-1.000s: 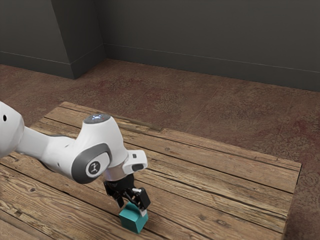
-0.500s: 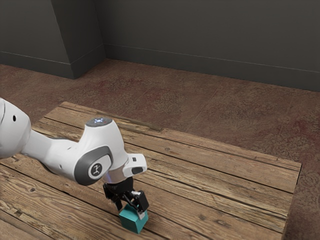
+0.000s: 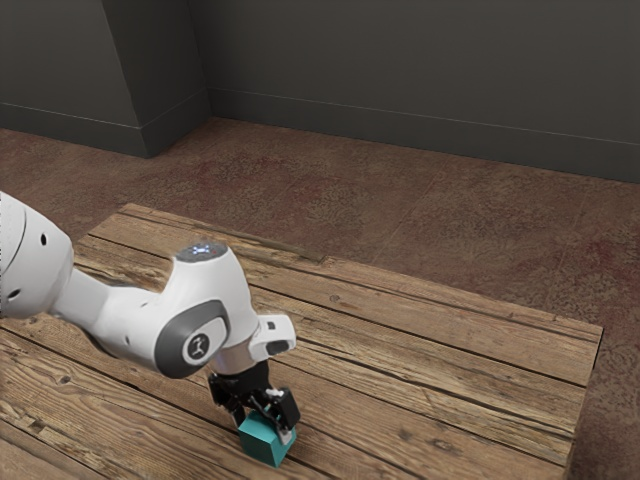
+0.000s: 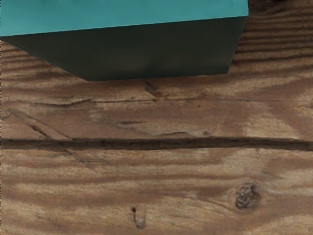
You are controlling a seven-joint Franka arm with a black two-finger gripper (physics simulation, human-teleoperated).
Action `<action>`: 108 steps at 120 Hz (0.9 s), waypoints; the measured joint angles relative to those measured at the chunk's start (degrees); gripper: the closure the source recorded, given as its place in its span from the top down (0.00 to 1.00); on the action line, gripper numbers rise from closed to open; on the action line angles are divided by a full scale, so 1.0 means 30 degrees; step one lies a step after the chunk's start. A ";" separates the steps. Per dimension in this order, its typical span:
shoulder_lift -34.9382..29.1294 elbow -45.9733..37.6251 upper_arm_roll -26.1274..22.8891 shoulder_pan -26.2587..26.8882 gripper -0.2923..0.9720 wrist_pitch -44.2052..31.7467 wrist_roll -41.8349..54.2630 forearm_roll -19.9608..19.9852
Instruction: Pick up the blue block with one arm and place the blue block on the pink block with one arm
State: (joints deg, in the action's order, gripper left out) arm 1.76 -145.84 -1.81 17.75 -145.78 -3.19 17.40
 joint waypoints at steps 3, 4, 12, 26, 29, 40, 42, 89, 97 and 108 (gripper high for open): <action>0.0032 0.0001 -0.0015 0.0083 0.77 -0.0031 -0.0004 0.0006; 0.0042 0.0002 -0.0019 0.0116 0.77 -0.0041 -0.0006 0.0007; 0.0080 0.0003 -0.0034 0.0435 0.77 -0.0106 -0.0016 0.0017; 0.0094 0.0000 -0.0038 0.0885 0.77 -0.0182 -0.0032 0.0024; 0.0094 -0.0010 -0.0028 0.0934 0.75 -0.0196 -0.0060 -0.0001; 0.0008 -0.0023 -0.0029 0.0894 0.58 -0.0230 -0.0351 -0.0626; 0.0000 -0.0016 -0.0028 0.0868 0.56 -0.0235 -0.0416 -0.0742; -0.1606 0.0268 -0.0073 0.0331 0.46 -0.0188 -0.2257 -0.2867; -0.1781 0.1073 -0.0001 -0.0079 0.44 0.0249 -0.2522 -0.3555; -0.2389 0.1465 0.0160 -0.1369 0.43 0.0960 -0.2856 -0.4480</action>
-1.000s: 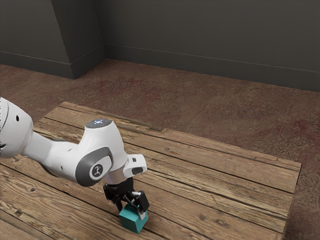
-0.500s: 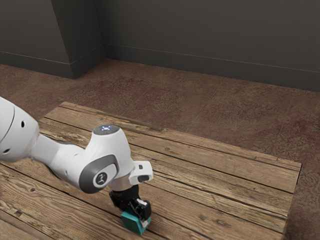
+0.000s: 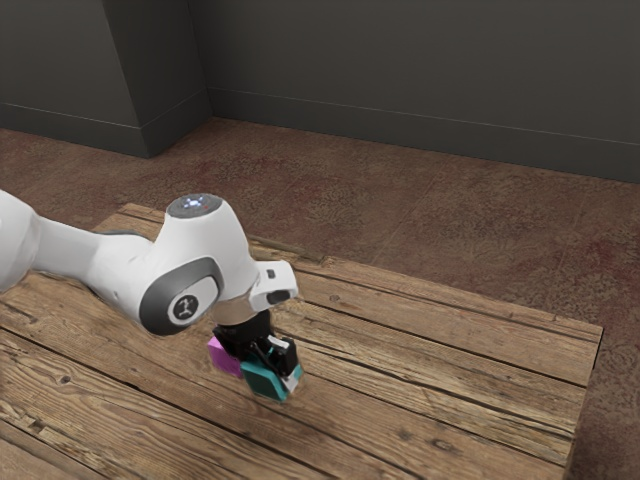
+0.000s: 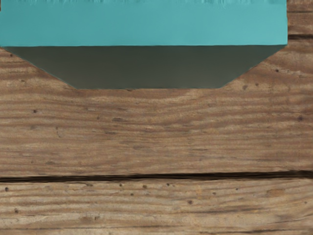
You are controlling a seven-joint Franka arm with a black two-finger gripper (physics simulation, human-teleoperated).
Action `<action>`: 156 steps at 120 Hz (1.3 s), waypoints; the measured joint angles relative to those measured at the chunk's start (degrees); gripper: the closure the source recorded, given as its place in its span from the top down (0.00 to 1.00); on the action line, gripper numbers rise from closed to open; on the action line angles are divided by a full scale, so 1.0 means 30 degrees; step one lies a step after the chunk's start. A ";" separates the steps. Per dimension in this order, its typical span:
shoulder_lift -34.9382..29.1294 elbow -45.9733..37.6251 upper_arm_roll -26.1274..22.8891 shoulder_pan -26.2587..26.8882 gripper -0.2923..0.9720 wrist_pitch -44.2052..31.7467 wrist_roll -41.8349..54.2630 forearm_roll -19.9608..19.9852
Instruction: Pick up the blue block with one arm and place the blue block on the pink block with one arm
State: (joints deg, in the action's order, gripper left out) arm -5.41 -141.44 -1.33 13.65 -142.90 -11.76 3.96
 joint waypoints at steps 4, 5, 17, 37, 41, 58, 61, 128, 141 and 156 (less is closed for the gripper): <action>-0.0313 0.0028 0.0032 -0.0754 0.43 0.0306 -0.0114 -0.0233; -0.0371 0.0033 0.0038 -0.0927 0.43 0.0381 -0.0141 -0.0282; -0.0910 0.0065 0.0277 -0.2010 0.43 0.1230 -0.0435 -0.0892; -0.0121 0.1156 0.0429 -0.2852 0.43 0.2072 -0.0718 -0.1638; 0.0338 0.1635 0.0432 -0.2944 0.43 0.2176 -0.0726 -0.1701; 0.1131 0.2460 0.0450 -0.3130 0.45 0.2470 -0.0678 -0.1795; 0.1178 0.2510 0.0467 -0.3156 0.45 0.2504 -0.0648 -0.1788; 0.2691 0.3890 0.0659 -0.3888 0.45 0.2744 0.0461 -0.1660; 0.2769 0.3895 0.0638 -0.3826 0.46 0.2748 0.0667 -0.1652; 0.3091 0.3998 0.0631 -0.3711 0.46 0.2750 0.0885 -0.1604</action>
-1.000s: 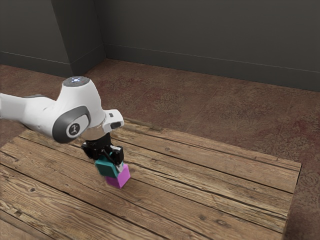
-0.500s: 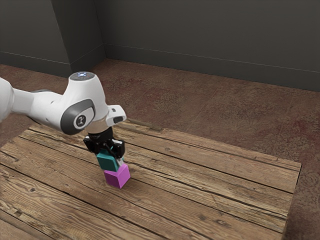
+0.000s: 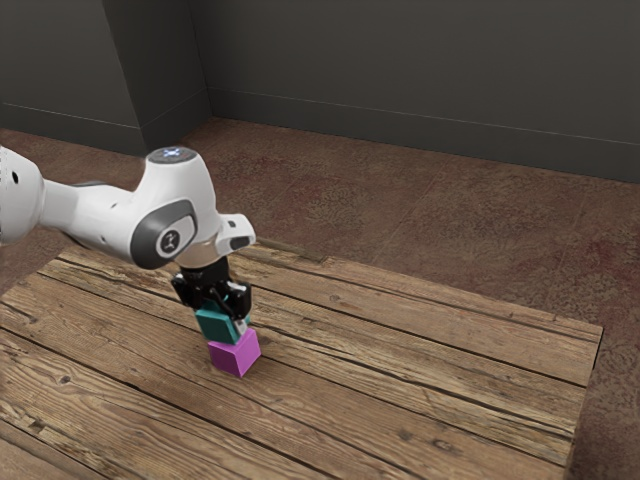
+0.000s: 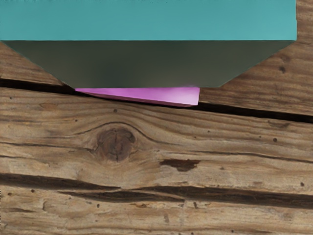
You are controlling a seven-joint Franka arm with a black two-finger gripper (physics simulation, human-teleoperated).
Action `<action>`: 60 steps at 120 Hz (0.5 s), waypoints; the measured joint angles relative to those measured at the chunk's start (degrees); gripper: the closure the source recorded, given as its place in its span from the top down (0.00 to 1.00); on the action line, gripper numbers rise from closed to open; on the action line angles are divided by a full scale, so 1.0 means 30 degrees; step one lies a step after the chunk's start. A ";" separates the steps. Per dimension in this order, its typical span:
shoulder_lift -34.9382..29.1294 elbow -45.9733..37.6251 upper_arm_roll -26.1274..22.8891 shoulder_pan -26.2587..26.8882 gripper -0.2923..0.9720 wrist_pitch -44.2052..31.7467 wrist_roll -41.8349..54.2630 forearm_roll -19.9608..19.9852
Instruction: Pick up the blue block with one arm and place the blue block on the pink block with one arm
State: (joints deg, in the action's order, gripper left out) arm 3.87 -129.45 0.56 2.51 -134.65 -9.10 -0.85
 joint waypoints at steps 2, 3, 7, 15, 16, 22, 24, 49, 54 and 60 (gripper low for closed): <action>0.0034 0.0019 0.0000 0.0005 0.46 0.0000 0.0026 0.0009; 0.0043 0.0027 -0.0001 0.0006 0.46 0.0000 0.0039 0.0015; 0.0069 0.0048 -0.0002 0.0004 0.46 0.0000 0.0093 0.0020; 0.0089 0.0047 -0.0002 -0.0019 0.46 -0.0003 0.0313 0.0064; 0.0091 0.0046 -0.0002 -0.0022 0.46 -0.0004 0.0348 0.0070; 0.0095 0.0045 -0.0002 -0.0038 0.46 -0.0010 0.0586 0.0132; 0.0096 0.0044 -0.0002 -0.0042 0.46 -0.0012 0.0662 0.0152; 0.0079 0.0048 -0.0007 -0.0058 0.55 -0.0023 0.1682 0.0375; 0.0060 0.0055 -0.0010 -0.0055 0.58 -0.0014 0.1950 0.0511; 0.0037 0.0050 -0.0011 -0.0050 0.61 -0.0005 0.2249 0.0624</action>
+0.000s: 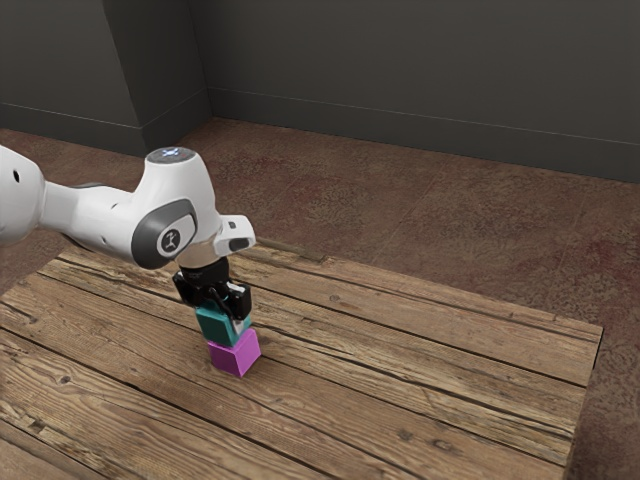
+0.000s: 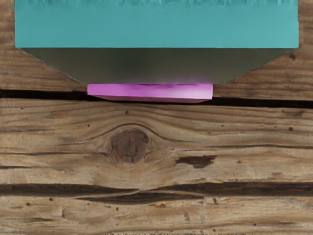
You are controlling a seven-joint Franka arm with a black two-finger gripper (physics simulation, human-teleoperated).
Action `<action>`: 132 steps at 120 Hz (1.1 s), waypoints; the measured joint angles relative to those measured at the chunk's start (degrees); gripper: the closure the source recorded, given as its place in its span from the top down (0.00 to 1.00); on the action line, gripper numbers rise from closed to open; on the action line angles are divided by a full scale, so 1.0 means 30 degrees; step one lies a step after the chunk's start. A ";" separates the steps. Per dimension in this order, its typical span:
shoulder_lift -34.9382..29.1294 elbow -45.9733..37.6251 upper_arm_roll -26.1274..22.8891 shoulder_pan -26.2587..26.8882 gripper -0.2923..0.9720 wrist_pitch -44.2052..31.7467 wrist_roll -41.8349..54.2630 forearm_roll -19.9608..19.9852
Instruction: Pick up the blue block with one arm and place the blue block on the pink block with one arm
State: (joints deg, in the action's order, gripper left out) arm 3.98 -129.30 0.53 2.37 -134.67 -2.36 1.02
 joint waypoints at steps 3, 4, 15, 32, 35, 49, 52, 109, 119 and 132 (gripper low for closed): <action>-0.0025 0.0005 0.0000 0.0003 0.63 0.0004 0.0139 0.0040; -0.0033 0.0004 0.0000 0.0004 0.63 0.0006 0.0184 0.0051; -0.0752 0.0052 -0.0001 0.0048 0.68 0.0024 0.0645 0.0004; -0.3129 0.1437 -0.0086 0.0096 0.72 0.0614 0.1211 -0.0668; -0.3467 0.2441 -0.0145 0.0091 0.73 0.1012 0.1237 -0.0904; -0.4306 0.6295 -0.0158 0.0423 0.75 0.2965 0.0480 -0.1193; -0.4472 0.6906 -0.0089 0.0427 0.75 0.3518 -0.0158 -0.0839; -0.6487 0.9540 0.2141 0.0152 0.77 1.5719 -1.5174 -0.2449; -0.6521 0.9116 0.2169 0.0075 0.77 1.6194 -1.6857 -0.2428; -0.6581 0.9098 0.2174 0.0066 0.77 1.6562 -1.8722 -0.2407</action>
State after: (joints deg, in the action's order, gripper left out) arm -15.76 -102.00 7.05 2.56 -84.98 -58.52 -6.20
